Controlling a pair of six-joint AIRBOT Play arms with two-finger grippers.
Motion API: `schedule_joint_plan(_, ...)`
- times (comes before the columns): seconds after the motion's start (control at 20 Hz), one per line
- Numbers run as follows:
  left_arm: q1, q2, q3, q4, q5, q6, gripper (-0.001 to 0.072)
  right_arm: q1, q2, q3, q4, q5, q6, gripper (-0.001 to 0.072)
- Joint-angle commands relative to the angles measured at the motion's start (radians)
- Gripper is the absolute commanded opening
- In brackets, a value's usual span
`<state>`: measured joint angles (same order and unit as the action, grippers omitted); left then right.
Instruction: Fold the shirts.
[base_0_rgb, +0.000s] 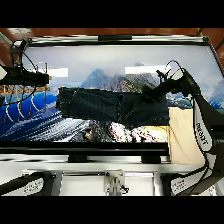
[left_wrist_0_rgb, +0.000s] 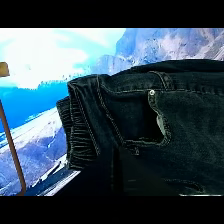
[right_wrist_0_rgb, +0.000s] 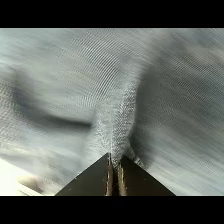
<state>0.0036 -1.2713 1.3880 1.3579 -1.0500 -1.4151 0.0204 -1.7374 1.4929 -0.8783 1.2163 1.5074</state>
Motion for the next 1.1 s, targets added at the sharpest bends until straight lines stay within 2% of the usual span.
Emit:
schedule_joint_plan(0.0, 0.004, -0.006, 0.0, 0.008, -0.005, -0.003, 0.0082, 0.017, -0.005, 0.06, 0.323, -0.254, -0.014, 0.0093)
schedule_joint_plan(0.05, 0.004, -0.014, 0.0, 0.008, -0.005, -0.003, 0.0082, 0.033, -0.005, 0.06, 0.357, -0.307, -0.007, 0.0094)
schedule_joint_plan(0.1, 0.004, -0.026, 0.0, 0.008, -0.006, -0.004, 0.0082, 0.053, -0.012, 0.06, 0.351, -0.32, -0.007, 0.0157)
schedule_joint_plan(0.15, 0.004, -0.039, 0.0, 0.008, -0.006, -0.004, 0.0082, 0.075, -0.026, 0.06, 0.349, -0.313, -0.008, 0.0508)
schedule_joint_plan(0.2, 0.004, -0.055, 0.0, 0.008, -0.01, -0.004, 0.0082, 0.09, -0.039, 0.06, 0.352, -0.293, -0.019, 0.0638)
schedule_joint_plan(0.3, 0.004, -0.087, -0.003, 0.008, -0.033, -0.021, 0.0084, 0.084, -0.039, 0.06, 0.351, -0.239, -0.054, 0.0638)
schedule_joint_plan(0.35, 0.004, -0.1, -0.006, 0.008, -0.058, -0.038, 0.0128, 0.066, -0.037, 0.06, 0.352, -0.201, -0.053, 0.0638)
schedule_joint_plan(0.4, 0.004, -0.109, -0.015, 0.008, -0.079, -0.038, 0.0248, 0.044, -0.032, 0.06, 0.35, -0.16, -0.053, 0.0637)
schedule_joint_plan(0.45, 0.004, -0.111, -0.03, 0.008, -0.096, -0.038, 0.0417, 0.017, -0.025, 0.06, 0.341, -0.113, -0.053, 0.0638)
schedule_joint_plan(0.5, 0.004, -0.11, -0.051, 0.008, -0.119, -0.038, 0.0538, -0.006, -0.021, 0.06, 0.328, -0.069, -0.053, 0.0638)
schedule_joint_plan(0.65, 0.004, -0.098, -0.164, -0.007, -0.115, -0.037, 0.0573, -0.052, -0.004, 0.06, 0.26, 0.049, -0.054, 0.0637)
schedule_joint_plan(0.7, 0.004, -0.098, -0.209, -0.015, -0.083, -0.038, 0.067, -0.056, 0.0, 0.06, 0.231, 0.076, -0.054, 0.0638)
schedule_joint_plan(0.8, 0.007, -0.099, -0.281, -0.053, 0.024, -0.038, 0.0686, -0.057, 0.006, 0.06, 0.195, 0.111, -0.058, 0.0638)
schedule_joint_plan(0.85, 0.009, -0.102, -0.298, -0.063, 0.074, -0.039, 0.072, -0.056, 0.008, 0.06, 0.192, 0.125, -0.064, 0.0638)
schedule_joint_plan(0.95, 0.016, -0.113, -0.297, -0.052, 0.126, -0.038, 0.072, -0.054, 0.008, 0.06, 0.191, 0.137, -0.066, 0.0638)
schedule_joint_plan(1.05, 0.022, -0.116, -0.297, 0.024, 0.152, -0.038, 0.072, -0.054, 0.008, 0.06, 0.191, 0.136, -0.069, 0.0638)
